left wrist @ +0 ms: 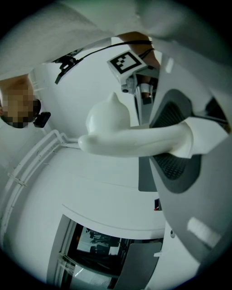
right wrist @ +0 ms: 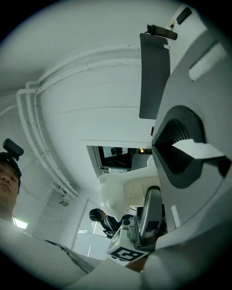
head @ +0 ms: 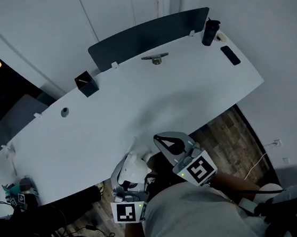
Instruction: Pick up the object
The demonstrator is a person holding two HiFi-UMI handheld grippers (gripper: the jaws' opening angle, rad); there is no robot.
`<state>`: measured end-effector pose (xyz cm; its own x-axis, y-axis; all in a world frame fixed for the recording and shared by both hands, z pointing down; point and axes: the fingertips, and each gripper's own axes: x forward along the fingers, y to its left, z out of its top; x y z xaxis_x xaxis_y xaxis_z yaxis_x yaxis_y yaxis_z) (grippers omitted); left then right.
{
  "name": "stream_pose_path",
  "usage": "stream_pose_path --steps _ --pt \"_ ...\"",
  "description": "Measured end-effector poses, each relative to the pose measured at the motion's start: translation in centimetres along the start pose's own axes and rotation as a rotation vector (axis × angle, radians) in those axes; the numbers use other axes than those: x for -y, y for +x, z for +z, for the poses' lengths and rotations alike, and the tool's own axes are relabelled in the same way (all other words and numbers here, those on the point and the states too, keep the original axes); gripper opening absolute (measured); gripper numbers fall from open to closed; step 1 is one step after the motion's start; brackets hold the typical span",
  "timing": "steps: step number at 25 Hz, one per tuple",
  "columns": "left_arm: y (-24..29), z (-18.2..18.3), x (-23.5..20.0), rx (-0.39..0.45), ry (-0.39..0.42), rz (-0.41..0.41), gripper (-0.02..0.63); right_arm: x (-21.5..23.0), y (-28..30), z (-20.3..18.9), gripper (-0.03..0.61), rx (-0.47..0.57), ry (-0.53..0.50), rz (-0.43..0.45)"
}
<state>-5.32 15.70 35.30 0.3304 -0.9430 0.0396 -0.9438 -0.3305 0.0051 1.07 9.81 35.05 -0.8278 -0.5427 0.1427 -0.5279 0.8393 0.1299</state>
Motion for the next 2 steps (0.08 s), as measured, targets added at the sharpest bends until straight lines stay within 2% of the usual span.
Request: stream_pose_path --steps 2 --pt "0.06 -0.03 -0.11 0.013 -0.004 0.003 0.163 0.06 0.19 -0.07 0.001 0.0 -0.003 0.005"
